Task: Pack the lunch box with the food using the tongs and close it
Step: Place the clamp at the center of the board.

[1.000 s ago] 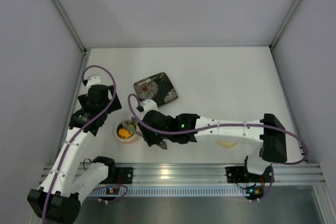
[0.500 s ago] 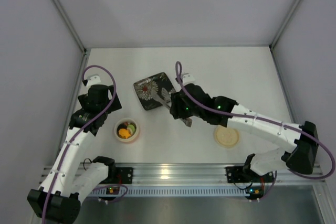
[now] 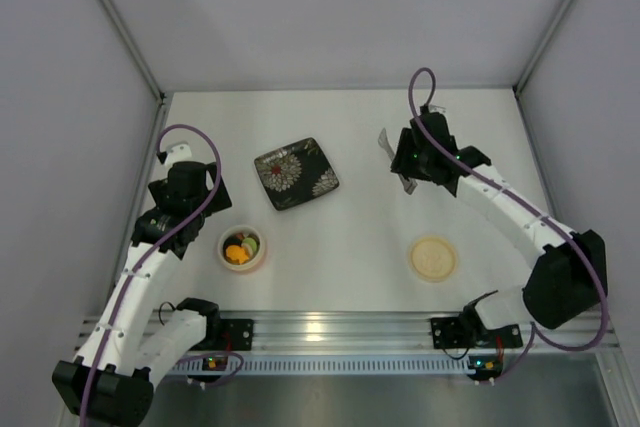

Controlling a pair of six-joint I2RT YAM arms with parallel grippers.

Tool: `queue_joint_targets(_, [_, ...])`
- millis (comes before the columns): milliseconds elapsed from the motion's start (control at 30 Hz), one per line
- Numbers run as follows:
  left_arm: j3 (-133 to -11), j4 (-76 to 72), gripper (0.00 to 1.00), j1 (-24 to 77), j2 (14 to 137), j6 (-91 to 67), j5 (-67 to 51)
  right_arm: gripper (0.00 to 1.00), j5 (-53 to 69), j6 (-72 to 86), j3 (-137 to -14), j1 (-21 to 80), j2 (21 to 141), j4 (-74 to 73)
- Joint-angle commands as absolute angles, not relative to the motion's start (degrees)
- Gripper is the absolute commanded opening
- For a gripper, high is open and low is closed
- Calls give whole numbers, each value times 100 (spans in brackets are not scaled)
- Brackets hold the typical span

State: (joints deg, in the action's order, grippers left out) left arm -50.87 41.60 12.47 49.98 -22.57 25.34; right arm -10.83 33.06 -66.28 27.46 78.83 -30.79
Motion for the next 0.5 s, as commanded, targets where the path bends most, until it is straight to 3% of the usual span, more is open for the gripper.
queue_joint_targets(0, [-5115,4078,99,1239,4904,-2241,2593,48,-1081,3296,-6574,2121,8147,-2514])
queue_joint_targets(467, [-5106,4078,99,1248,4913,-2241,2610,53,-466,3278,-6460,1037,9386,-2039])
